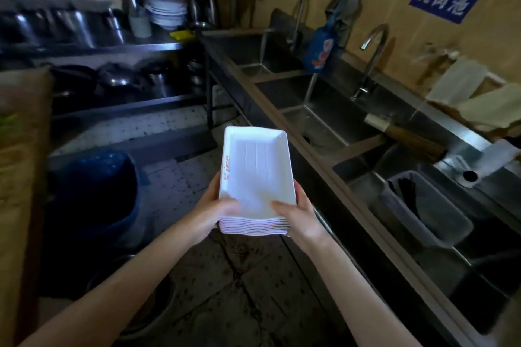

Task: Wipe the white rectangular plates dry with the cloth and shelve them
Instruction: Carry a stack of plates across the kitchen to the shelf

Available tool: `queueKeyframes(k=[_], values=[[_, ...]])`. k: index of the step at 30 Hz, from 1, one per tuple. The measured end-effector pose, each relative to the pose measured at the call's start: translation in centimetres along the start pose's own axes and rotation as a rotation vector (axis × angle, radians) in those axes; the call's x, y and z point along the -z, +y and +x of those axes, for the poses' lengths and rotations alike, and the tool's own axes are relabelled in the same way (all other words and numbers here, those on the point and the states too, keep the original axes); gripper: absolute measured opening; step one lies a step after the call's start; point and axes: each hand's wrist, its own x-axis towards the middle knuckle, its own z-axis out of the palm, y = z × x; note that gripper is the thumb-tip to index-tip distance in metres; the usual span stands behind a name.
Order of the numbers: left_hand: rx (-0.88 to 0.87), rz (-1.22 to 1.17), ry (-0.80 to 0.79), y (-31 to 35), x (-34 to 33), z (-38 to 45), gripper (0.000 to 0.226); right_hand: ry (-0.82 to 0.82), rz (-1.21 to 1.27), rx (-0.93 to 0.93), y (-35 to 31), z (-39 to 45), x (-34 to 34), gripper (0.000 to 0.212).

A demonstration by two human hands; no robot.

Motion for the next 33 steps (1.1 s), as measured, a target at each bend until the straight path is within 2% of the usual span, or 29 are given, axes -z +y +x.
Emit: queueKeyframes(k=[5,8,14,17,23,33], values=[[-0.008,-0.031,0.102,0.3,3.9,4.4,0.078,-0.059,-0.027,-0.037,-1.2,6.4,-2.7,0.088],[-0.042,-0.057,0.096,1.2,6.7,7.2,0.086,-0.063,-0.028,-0.047,-2.5,10.4,-4.9,0.090],[-0.081,-0.079,0.111,4.1,12.5,13.3,0.106,-0.104,-0.063,-0.036,-5.7,18.1,-8.7,0.065],[-0.080,-0.080,0.121,5.0,14.9,16.4,0.107,-0.103,-0.055,-0.048,-6.8,22.0,-10.0,0.070],[-0.069,-0.122,0.140,7.4,17.9,23.6,0.094,-0.114,-0.112,-0.081,-9.4,30.8,-11.5,0.074],[-0.048,-0.135,0.292,12.3,23.3,37.1,0.107,-0.269,-0.200,-0.155,-15.4,48.4,-14.2,0.076]])
